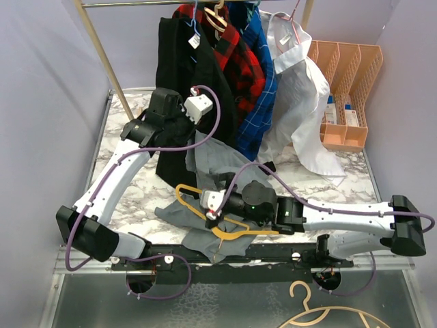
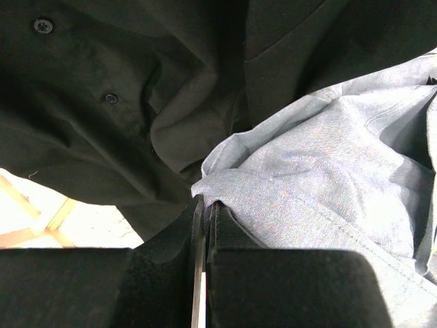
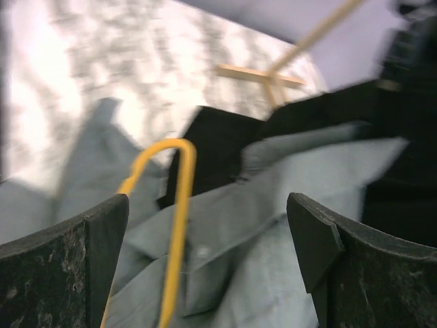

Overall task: Place the shirt on the hanger
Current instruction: Adjust the shirt at the center of the board.

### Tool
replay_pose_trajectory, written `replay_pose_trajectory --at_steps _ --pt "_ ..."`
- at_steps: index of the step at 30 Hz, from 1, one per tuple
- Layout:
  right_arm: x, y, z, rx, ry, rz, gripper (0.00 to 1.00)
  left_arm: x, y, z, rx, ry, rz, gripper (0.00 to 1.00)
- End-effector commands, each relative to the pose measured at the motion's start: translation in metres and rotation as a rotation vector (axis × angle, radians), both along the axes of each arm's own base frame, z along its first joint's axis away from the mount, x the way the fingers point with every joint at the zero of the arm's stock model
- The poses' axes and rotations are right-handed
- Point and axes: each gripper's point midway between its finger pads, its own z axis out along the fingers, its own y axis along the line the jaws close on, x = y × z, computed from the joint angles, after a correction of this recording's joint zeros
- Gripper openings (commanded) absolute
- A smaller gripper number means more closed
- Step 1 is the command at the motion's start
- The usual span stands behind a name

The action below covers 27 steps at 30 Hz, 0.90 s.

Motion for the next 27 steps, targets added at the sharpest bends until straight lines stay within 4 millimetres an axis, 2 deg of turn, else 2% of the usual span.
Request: replay_pose_trajectory --at_steps 1,5,9,10,11,12,14,16,17,18,21,22,24,26,27 --pt "0.063 -0.017 0.050 0.237 -0.120 -0.414 0.99 -0.004 0.007 0.025 -0.059 -0.042 0.023 0.00" --pt "0.093 -0.028 0.055 0.290 -0.238 -0.658 0.96 -0.010 0.011 0.027 -0.062 -0.051 0.023 0.00" --pt "0.100 -0.008 0.035 0.239 -0.249 -0.676 0.96 -0.013 0.015 0.027 -0.062 -0.056 0.026 0.00" --pt "0.100 -0.005 0.029 0.228 -0.244 -0.679 0.92 -0.014 0.015 0.028 -0.065 -0.057 0.026 0.00" --pt "0.102 -0.006 0.029 0.234 -0.241 -0.691 0.86 -0.014 0.016 0.028 -0.069 -0.056 0.026 0.00" --pt "0.103 -0.008 0.030 0.233 -0.250 -0.707 0.75 -0.015 0.016 0.029 -0.072 -0.057 0.024 0.00" --pt "0.106 -0.021 0.040 0.241 -0.295 -0.758 0.45 -0.016 0.017 0.029 -0.075 -0.058 0.022 0.00" --pt "0.108 -0.041 0.056 0.275 -0.353 -0.810 0.20 -0.017 0.019 0.028 -0.065 -0.059 0.021 0.00" --pt "0.108 -0.051 0.065 0.289 -0.376 -0.834 0.13 -0.018 0.021 0.027 -0.058 -0.058 0.020 0.00" --pt "0.109 -0.063 0.073 0.308 -0.387 -0.856 0.11 -0.020 0.022 0.025 -0.048 -0.056 0.016 0.00" --pt "0.119 -0.089 0.085 0.328 -0.353 -0.890 0.11 -0.025 0.026 0.023 -0.026 -0.055 0.004 0.00" --pt "0.123 -0.094 0.085 0.331 -0.319 -0.889 0.14 -0.028 0.026 0.024 -0.023 -0.055 -0.004 0.00" --pt "0.132 -0.103 0.084 0.334 -0.236 -0.873 0.29 -0.033 0.027 0.025 -0.022 -0.057 -0.018 0.00" --pt "0.141 -0.112 0.082 0.342 -0.171 -0.851 0.50 -0.036 0.029 0.027 -0.021 -0.062 -0.020 0.00" --pt "0.143 -0.114 0.081 0.345 -0.151 -0.834 0.56 -0.037 0.029 0.028 -0.019 -0.064 -0.020 0.00"
